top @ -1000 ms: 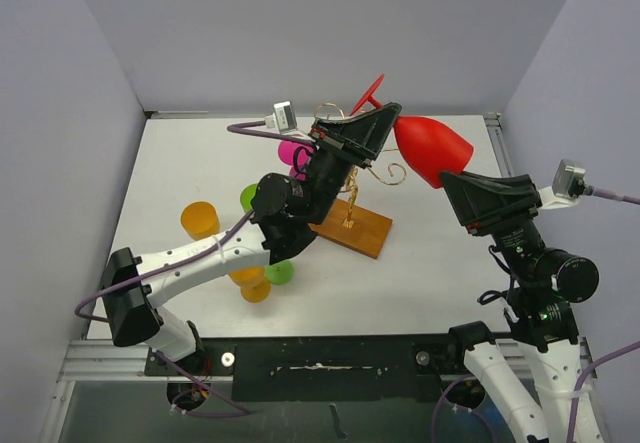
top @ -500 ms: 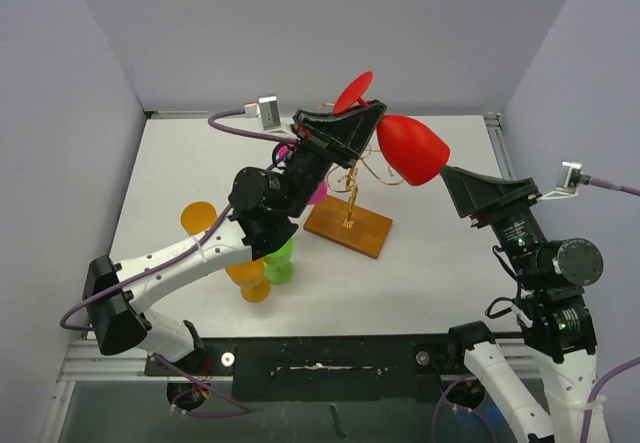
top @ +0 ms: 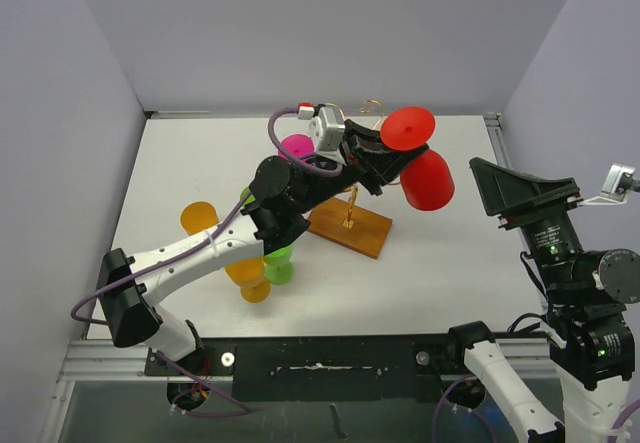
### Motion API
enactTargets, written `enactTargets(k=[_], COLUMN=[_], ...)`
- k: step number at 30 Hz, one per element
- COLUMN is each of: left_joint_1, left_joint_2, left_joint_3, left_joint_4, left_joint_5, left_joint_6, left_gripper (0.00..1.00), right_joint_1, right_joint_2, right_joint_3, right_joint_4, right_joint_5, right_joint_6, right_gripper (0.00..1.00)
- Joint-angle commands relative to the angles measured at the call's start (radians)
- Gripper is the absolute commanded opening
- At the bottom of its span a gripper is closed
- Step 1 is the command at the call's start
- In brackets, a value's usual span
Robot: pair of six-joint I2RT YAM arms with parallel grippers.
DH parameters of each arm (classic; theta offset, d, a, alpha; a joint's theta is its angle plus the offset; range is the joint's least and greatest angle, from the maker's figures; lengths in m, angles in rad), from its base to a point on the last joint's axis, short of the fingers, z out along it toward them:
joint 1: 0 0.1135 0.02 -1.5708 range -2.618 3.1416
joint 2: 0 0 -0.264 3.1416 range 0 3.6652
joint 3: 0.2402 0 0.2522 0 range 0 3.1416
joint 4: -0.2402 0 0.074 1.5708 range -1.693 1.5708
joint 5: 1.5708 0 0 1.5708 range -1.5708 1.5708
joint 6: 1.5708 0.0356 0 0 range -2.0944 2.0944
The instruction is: Place the wine glass upside down on the wine glass rack
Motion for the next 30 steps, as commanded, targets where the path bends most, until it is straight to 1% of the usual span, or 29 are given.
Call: enactTargets(k=[1,5,8,10,17,20,25,30], left_joint_1=[-0.009,-0.027,-0.042,-0.046,-0.048,-0.047,-0.048,-0.047], left_joint_2=[0.011,0.011,-0.027,-0.039,-0.041,-0.040,-0.037,-0.035], left_joint_3=[0.068,0.074,0.009,-0.021,-0.033,-0.034,-0.032,-0.021], left_joint_4=[-0.057,-0.106,-0.075,-0.047,-0.043,-0.043,-0.045,-0.056], left_joint_5=[0.157,0.233,0.284,0.292,0.326,0.344,0.356,0.375], left_joint_6=[0.207,0.340,0.412,0.432,0.492,0.504,0.514,0.504], left_gripper=[0.00,0.00,0.00,0.00,0.00,0.00,0.00,0.00], right_joint_1=[0.006,0.005,0.005,0.005,0.006,0.006,0.006,0.006], right_joint_2=[0.041,0.070,0.074,0.076,0.094,0.091,0.089,0.074], right_joint_3=[0.050,0.080,0.092,0.098,0.104,0.097,0.080,0.047], right_joint_4=[0.014,-0.002,-0.018,-0.045,-0.097,-0.103,-0.100,-0.052], right_joint_5=[-0.081,-0.153,-0.188,-0.194,-0.272,-0.284,-0.308,-0.312], right_joint_6=[-0.015,0.006,0.005,0.004,-0.031,-0.030,-0.003,0.045], right_gripper=[0.68,0.68,0.66,0.64,0.54,0.46,0.27,0.11])
